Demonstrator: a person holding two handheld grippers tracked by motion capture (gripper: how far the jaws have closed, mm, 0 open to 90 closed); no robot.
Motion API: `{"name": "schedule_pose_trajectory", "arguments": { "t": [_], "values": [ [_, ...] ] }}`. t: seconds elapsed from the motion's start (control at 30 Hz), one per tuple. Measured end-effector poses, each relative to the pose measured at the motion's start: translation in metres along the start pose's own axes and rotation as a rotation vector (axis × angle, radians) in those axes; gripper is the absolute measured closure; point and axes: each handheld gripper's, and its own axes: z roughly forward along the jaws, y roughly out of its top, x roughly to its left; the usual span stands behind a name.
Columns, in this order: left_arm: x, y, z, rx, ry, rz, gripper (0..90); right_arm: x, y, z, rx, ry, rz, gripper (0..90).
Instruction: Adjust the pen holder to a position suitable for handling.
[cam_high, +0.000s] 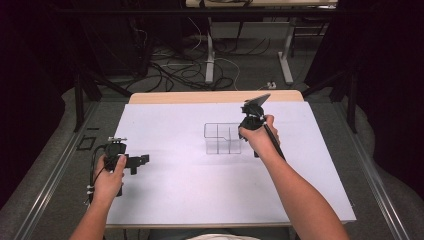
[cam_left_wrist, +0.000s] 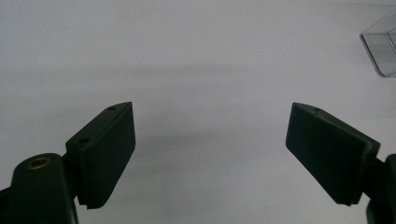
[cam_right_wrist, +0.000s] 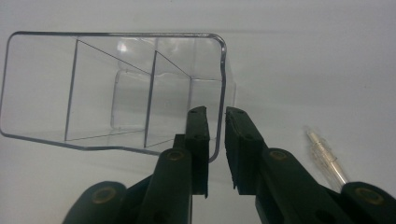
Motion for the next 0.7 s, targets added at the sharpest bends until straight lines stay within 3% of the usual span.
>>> {"name": "schedule_pose_trajectory", "arguments": {
  "t": [0.27, 0.5, 0.7],
  "values": [
    [0.0, 0.0, 0.0, 0.0, 0.003, 0.0, 15.7, -0.007, -0.001, -0.011, -0.039, 0.05, -0.006, 67.7],
    [0.0, 0.0, 0.0, -0.002, 0.004, 0.0, 15.8, -0.016, -0.003, -0.022, -0.06, 0.062, -0.01, 60.4],
    [-0.001, 0.0, -0.001, 0.009, 0.002, 0.004, 15.7, -0.028, -0.007, -0.03, -0.09, 0.068, -0.042, 54.1]
  ]
}}
